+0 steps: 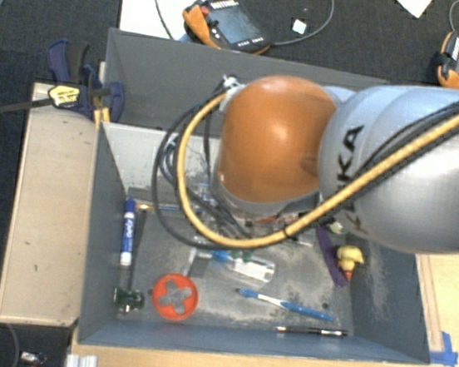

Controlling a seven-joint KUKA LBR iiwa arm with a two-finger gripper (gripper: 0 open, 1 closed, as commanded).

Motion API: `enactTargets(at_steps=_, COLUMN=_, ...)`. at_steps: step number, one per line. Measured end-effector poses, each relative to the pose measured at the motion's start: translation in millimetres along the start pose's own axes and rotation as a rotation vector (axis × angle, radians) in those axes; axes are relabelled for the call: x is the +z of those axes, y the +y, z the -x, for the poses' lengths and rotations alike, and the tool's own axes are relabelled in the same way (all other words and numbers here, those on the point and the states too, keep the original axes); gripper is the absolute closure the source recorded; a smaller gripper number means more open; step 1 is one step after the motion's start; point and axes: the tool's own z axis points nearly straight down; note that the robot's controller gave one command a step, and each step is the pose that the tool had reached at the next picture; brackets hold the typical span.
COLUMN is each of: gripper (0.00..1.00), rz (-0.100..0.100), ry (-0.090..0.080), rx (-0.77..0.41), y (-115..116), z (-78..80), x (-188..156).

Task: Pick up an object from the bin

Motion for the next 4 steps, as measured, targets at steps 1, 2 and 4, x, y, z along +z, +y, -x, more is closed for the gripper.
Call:
enactTargets(at_steps=1, gripper=0.00, rz=-0.001, ry=0.003, rx=-0.049, y=-25, z=-27.4, x=172)
enactTargets(at_steps=2, gripper=0.00, rz=0.004, ry=-0.013, rx=-0.150, y=-16, z=-26.6, x=98)
enactTargets(at_steps=4, gripper=0.00, rz=0.005, ry=-0.013, rx=-0.187, y=-2, z=-13.0, x=169)
